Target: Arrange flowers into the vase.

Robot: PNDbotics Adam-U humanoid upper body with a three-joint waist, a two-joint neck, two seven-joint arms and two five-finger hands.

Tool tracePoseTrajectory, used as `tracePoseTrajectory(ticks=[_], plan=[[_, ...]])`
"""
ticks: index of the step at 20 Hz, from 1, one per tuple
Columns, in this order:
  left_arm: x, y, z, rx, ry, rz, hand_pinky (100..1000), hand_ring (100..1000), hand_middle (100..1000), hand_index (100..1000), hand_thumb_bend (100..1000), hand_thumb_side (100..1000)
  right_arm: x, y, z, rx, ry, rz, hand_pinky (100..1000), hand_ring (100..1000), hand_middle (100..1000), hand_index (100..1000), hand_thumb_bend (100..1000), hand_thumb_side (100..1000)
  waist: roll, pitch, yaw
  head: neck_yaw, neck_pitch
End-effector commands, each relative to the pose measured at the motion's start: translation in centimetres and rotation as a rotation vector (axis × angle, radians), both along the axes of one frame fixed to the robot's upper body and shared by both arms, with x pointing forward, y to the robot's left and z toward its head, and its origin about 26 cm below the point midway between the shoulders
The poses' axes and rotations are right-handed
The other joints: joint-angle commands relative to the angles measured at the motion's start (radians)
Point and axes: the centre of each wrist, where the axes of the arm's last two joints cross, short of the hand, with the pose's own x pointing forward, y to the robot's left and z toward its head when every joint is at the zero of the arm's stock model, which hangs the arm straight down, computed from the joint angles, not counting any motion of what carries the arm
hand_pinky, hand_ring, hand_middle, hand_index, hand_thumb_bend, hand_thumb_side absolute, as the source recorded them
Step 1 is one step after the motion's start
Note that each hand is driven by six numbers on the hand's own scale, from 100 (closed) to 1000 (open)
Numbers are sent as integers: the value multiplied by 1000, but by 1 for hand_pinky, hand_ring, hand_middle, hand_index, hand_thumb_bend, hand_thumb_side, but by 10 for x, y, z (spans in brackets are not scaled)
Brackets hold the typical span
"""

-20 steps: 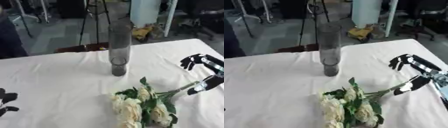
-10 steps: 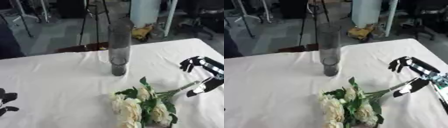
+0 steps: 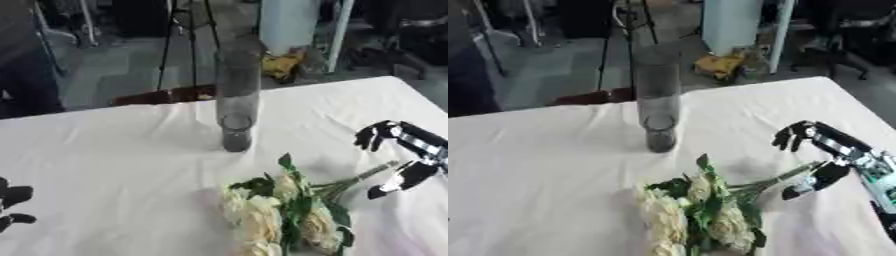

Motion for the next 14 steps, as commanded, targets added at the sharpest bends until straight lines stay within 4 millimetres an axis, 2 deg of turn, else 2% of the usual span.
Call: tracePoseTrajectory(ticks=[1, 14], plan=[[1, 3, 10, 13, -31, -5, 533, 758, 674, 659, 390, 1000, 4, -3, 11, -41, -31, 8, 519, 782, 508, 690, 969, 348, 10, 0, 0, -4, 3], [1, 3, 10, 10, -31, -6, 533, 759, 675, 660, 388, 1000, 11, 6, -6, -31, -33, -27, 495, 760, 480, 665, 974, 352, 10, -1, -2, -10, 9]])
